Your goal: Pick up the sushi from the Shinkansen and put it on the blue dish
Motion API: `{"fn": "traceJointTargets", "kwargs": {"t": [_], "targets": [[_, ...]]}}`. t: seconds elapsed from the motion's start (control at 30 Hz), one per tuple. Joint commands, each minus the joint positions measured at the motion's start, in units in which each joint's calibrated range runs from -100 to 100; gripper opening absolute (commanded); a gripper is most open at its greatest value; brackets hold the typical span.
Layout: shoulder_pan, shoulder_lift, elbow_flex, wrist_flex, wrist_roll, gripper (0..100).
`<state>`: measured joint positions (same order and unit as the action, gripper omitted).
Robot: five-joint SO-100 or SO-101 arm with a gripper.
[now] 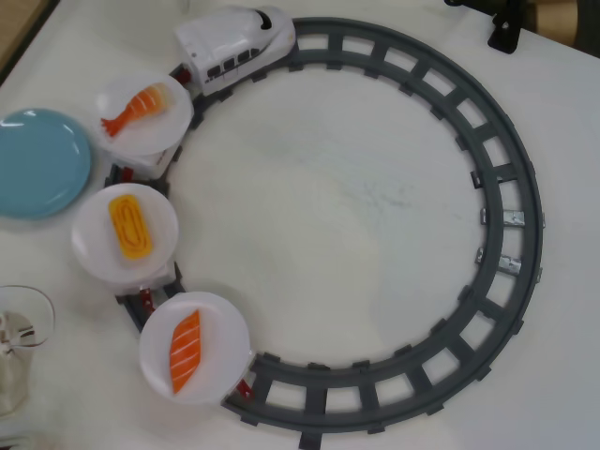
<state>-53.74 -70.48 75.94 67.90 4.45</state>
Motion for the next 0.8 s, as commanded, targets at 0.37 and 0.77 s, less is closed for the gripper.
{"fn": "traceJointTargets", "kwargs": {"t": [0.37,0.77], "targets": [[-0.3,-0.4,0.1,-3.8,-0.3,3],[-0.3,-0.3,-0.8,-3.7,-0.3,3]]}}
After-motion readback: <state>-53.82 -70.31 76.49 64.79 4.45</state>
